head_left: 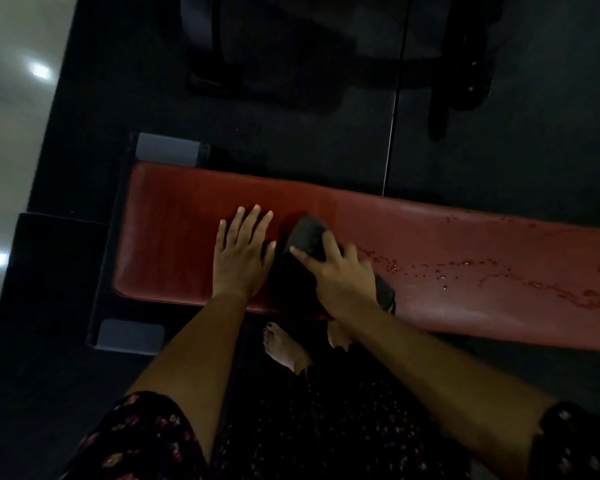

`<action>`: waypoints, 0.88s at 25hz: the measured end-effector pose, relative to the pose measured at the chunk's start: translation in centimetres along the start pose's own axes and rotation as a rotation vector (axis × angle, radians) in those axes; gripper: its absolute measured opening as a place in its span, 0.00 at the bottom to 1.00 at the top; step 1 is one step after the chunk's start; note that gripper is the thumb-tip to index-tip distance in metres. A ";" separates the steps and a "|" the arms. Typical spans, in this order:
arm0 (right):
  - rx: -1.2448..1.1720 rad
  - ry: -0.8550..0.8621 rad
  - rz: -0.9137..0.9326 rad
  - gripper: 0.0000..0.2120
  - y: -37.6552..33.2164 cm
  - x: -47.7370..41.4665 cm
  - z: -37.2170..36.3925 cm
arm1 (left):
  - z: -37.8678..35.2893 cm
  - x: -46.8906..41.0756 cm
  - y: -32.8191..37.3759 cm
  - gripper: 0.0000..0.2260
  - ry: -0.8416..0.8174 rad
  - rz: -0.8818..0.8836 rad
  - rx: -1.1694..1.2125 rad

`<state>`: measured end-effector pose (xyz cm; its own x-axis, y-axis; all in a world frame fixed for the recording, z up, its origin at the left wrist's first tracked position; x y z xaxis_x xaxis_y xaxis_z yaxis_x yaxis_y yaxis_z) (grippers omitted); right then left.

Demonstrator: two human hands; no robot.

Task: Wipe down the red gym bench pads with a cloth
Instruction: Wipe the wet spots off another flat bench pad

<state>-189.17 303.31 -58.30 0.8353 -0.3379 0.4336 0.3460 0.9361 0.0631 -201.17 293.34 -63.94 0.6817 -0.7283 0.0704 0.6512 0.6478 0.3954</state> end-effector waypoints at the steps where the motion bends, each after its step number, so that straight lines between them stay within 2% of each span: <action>1: 0.012 0.001 -0.007 0.27 0.4 -1.8 0.9 | 0.1 0.1 0.1 0.24 0.020 -0.020 -0.001; 4: 0.023 0.070 -0.098 0.26 3.2 -7.0 3.7 | 0.5 0.4 0.5 0.24 0.069 -0.045 -0.020; 9: -0.079 -0.016 -0.311 0.29 7.9 -9.3 3.4 | 0.9 0.1 1.2 0.22 0.047 -0.078 -0.002; 12: -0.014 0.056 -0.263 0.30 6.2 -5.6 2.3 | 1.0 0.4 2.2 0.21 0.082 -0.098 0.019; 14: -0.004 0.033 -0.191 0.31 4.0 -2.1 0.0 | 0.7 0.4 2.9 0.21 0.070 -0.042 0.038; 17: -0.011 0.112 -0.145 0.25 1.0 3.8 -1.5 | 0.1 0.4 3.4 0.22 0.014 0.018 0.038; 22: 0.004 0.006 -0.015 0.24 -3.1 10.8 -6.2 | -0.2 1.0 3.5 0.22 0.050 0.020 0.029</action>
<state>-178.57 296.10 -59.37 0.8327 -0.3524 0.4271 0.3566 0.9314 0.0731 -198.16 294.91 -62.64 0.7109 -0.7025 0.0332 0.6275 0.6549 0.4211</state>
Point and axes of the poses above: each hand's wrist, its own x-axis away from the middle knuckle, its own z-axis out of the back of the hand, y = z × x, the point moved 9 cm from there along -x, towards the middle knuckle, and after that the axes turned 6 degrees about x, right-handed, at the moved point
